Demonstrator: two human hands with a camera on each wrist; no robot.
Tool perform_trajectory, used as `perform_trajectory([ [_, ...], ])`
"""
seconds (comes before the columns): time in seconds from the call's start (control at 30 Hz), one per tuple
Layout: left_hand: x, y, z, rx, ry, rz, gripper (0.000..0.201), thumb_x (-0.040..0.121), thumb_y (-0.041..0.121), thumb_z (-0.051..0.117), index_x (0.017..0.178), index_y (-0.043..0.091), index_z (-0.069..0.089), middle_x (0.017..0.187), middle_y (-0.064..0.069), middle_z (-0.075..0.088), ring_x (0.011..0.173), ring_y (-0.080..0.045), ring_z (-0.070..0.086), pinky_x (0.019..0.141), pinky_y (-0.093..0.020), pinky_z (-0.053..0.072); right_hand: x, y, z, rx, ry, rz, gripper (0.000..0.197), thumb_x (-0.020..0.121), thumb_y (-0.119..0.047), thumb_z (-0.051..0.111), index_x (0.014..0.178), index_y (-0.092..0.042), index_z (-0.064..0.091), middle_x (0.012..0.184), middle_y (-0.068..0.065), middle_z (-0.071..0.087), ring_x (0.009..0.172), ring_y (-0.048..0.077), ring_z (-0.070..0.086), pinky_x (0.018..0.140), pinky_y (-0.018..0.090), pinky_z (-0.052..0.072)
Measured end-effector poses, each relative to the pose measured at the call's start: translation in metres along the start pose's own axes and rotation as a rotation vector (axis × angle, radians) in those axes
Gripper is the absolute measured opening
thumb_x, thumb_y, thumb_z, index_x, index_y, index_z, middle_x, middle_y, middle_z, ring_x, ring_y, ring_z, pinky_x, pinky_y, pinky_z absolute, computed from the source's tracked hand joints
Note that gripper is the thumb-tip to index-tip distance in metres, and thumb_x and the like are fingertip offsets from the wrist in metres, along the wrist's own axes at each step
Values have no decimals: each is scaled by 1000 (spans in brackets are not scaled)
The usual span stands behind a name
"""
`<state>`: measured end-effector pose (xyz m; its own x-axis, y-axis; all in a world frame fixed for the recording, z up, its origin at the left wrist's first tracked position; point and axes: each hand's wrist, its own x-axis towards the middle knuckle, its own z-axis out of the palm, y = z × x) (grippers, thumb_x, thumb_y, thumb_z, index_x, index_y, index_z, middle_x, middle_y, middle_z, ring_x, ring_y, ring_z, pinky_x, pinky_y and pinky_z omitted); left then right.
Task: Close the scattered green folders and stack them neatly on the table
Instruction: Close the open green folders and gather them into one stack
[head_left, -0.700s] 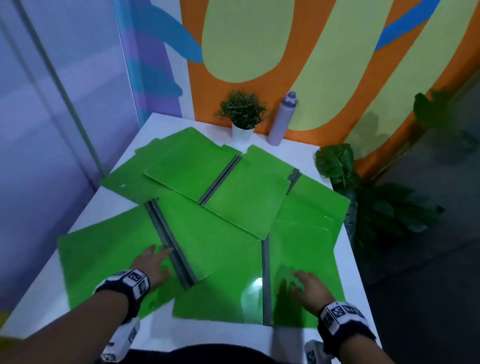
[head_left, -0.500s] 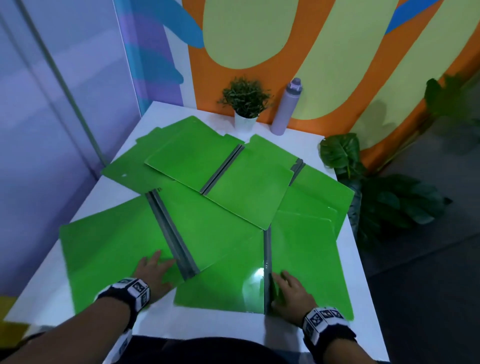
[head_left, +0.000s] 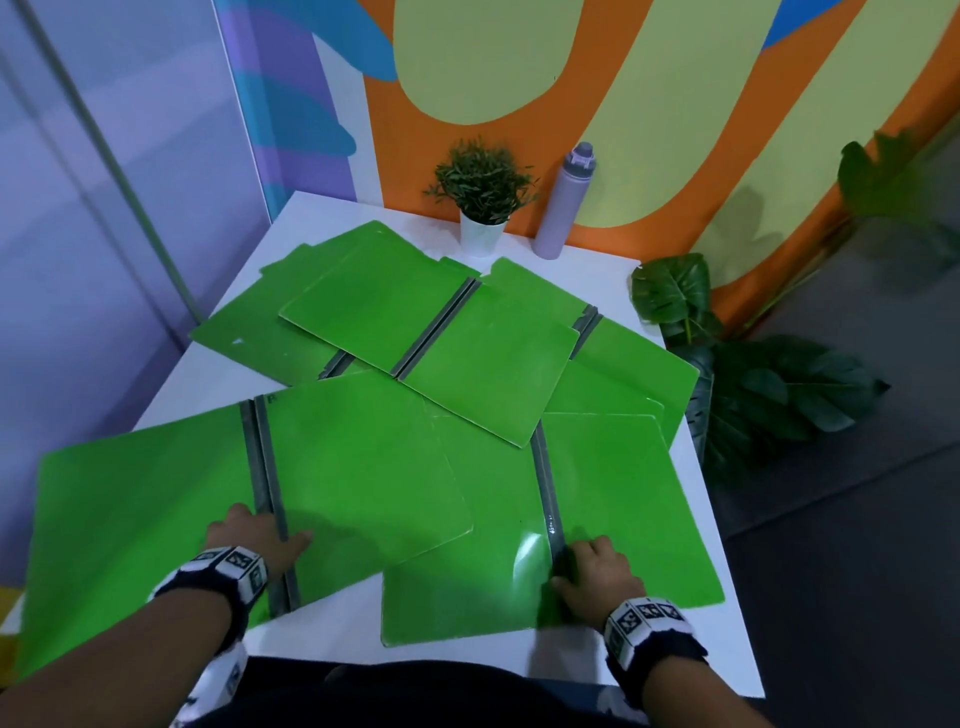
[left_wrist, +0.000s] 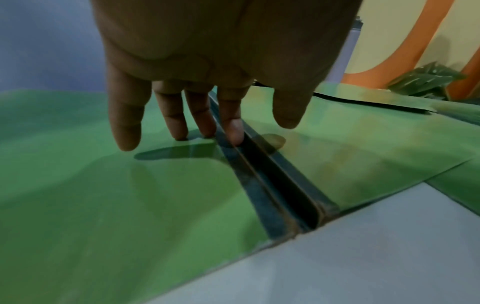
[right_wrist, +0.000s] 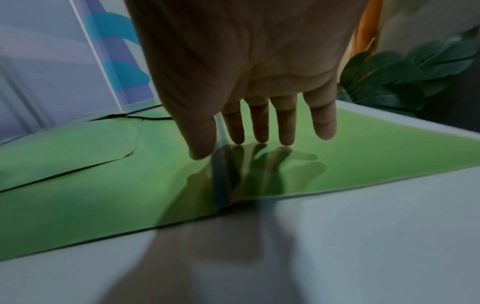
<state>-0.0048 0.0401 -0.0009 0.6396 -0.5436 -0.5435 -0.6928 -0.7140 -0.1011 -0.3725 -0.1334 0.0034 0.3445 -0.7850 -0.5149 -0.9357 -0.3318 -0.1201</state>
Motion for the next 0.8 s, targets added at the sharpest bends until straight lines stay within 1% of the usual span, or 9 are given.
perform_trajectory([
  [0.07,-6,9,-2,43,-24,-44,72,76,80,36,105,21,64,110,-6,51,92,-20,57,82,-30,51,-2,-9,10,-12,-103,-28,82,77,-47,64,143,-30,19,149,11,21,133,33,29,104,52,38],
  [0.17,-7,6,2,-15,-23,-103,76,72,81,40,108,20,65,108,-5,53,97,-19,57,85,-30,51,-10,-5,16,-98,-184,-31,101,78,-19,65,145,-40,-8,157,5,-12,143,36,1,107,62,28],
  [0.3,4,-7,3,-203,8,-103,67,72,74,48,106,19,68,94,-1,63,84,-19,63,74,-28,55,-17,12,19,-155,-8,-100,109,83,-14,59,126,-57,-32,158,3,-6,142,34,12,105,64,28],
  [0.4,-13,-2,-22,-418,6,-83,40,86,48,58,100,11,63,86,-5,60,74,-21,58,62,-27,49,-18,14,15,-193,29,-152,109,87,-3,46,107,-59,-46,158,9,-5,143,35,9,108,62,24],
  [0.5,-26,-3,-43,-741,94,-60,24,87,21,65,73,5,55,72,-11,54,64,-25,51,57,-30,37,-16,9,2,-204,3,-141,93,88,2,41,139,-45,-21,159,8,-5,144,30,5,112,59,18],
  [0.57,-33,-7,-59,-837,205,-37,28,87,12,64,65,5,49,68,-14,52,63,-26,50,56,-31,33,-13,8,-8,-184,88,-155,78,89,-4,45,146,-38,4,159,4,9,143,26,15,112,55,22],
  [0.63,-43,-9,-77,-878,302,2,25,90,11,59,70,0,49,65,-15,50,60,-24,46,53,-32,33,-11,6,-23,-117,301,-198,67,80,-4,57,137,-31,34,146,5,42,130,26,43,102,54,36],
  [0.7,-57,-9,-100,-904,397,45,22,94,14,52,81,-3,48,66,-14,47,59,-23,43,54,-33,34,-7,6,-39,-57,541,-240,55,66,2,64,114,-24,56,115,7,68,102,27,65,85,53,49],
  [0.8,-78,-8,-134,-888,578,74,19,96,16,46,89,-1,45,64,-9,45,63,-28,43,58,-36,29,-6,-3,-78,47,840,-209,35,72,-5,43,99,-17,62,93,4,71,87,25,66,83,46,47],
])
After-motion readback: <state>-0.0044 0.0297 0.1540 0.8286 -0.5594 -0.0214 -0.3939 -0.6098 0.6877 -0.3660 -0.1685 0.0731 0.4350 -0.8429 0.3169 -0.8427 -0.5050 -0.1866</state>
